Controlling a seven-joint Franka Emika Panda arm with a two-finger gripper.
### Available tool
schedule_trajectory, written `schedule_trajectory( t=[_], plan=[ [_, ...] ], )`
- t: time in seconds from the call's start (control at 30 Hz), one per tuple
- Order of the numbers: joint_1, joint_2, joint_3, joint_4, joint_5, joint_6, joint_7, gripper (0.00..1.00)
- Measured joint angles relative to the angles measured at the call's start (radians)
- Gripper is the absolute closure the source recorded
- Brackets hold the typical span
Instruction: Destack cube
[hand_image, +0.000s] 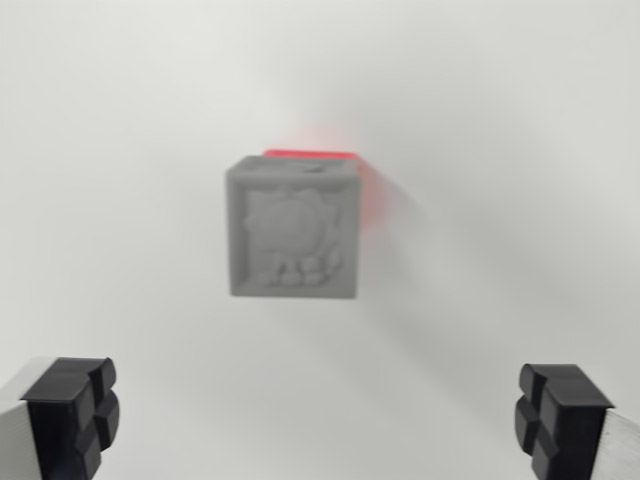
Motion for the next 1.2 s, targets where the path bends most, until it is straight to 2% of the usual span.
schedule_trajectory(
  t=[0.13,0.57,0.97,1.2],
  plan=[
    [0.012,0.016,0.008,-0.013,-0.008,0.029,-0.005,0.00],
    [0.012,0.143,-0.001,-0.032,-0.053,0.167,0.021,0.00],
    [0.019,0.253,-0.017,-0.033,-0.104,0.276,0.057,0.00],
    [0.027,0.299,-0.029,-0.028,-0.125,0.316,0.071,0.00]
  ],
)
